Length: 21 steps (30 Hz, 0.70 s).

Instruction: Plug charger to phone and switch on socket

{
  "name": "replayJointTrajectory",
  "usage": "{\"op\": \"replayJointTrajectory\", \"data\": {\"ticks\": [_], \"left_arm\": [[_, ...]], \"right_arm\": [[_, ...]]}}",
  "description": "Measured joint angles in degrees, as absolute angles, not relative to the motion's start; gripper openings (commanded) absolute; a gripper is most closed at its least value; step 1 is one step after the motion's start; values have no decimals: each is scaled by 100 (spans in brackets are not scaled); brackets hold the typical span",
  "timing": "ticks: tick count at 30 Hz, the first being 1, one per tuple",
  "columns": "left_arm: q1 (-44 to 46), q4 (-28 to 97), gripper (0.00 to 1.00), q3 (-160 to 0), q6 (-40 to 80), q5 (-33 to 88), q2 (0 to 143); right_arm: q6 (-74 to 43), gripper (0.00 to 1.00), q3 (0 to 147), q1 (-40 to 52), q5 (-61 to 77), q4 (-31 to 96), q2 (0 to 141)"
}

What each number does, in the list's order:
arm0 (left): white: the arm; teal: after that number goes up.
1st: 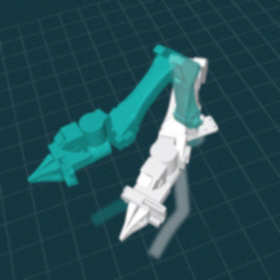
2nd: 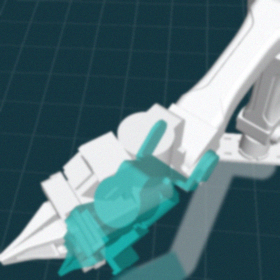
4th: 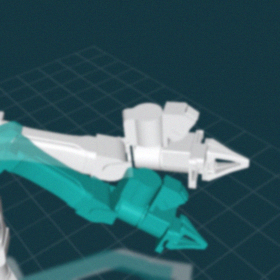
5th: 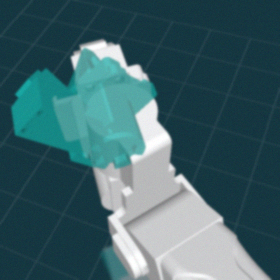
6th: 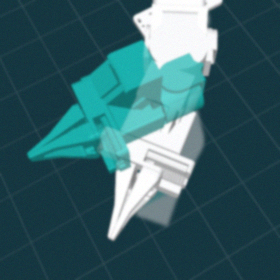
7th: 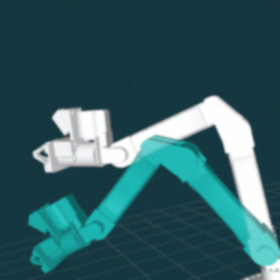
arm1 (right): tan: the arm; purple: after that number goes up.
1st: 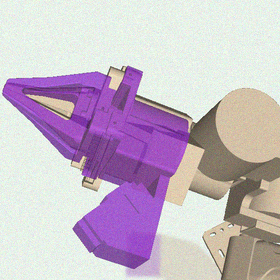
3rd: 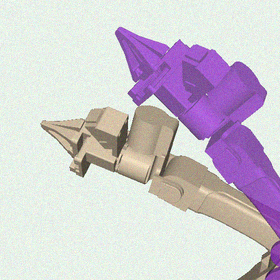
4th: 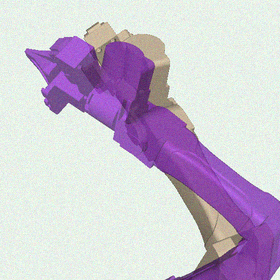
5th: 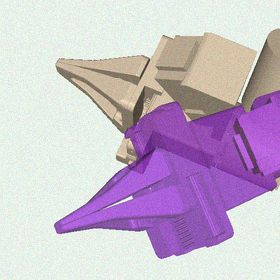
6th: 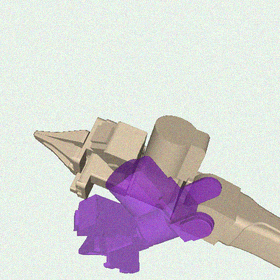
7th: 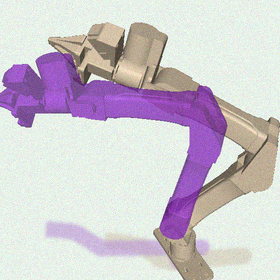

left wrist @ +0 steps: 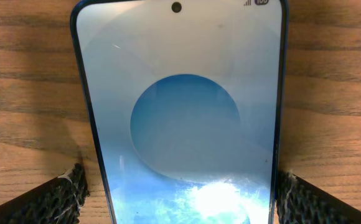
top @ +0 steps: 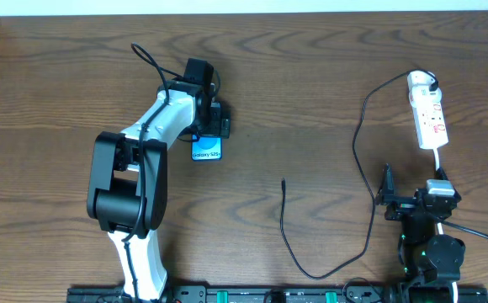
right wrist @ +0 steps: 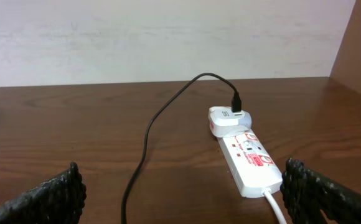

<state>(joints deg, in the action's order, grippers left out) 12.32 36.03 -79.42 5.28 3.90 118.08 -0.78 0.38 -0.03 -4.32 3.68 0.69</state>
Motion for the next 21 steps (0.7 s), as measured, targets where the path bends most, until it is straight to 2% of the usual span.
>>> {"op": "replayJointTrajectory", "data": {"ticks": [11, 21], "left_arm": [[1234, 3603, 100, -7942, 526, 392, 11808], [1247, 3603, 93, -7931, 486, 333, 11808]], "right_arm": [[-78, 99, 38, -3, -432, 368, 69], [-78, 99, 38, -3, -432, 368, 69]]}}
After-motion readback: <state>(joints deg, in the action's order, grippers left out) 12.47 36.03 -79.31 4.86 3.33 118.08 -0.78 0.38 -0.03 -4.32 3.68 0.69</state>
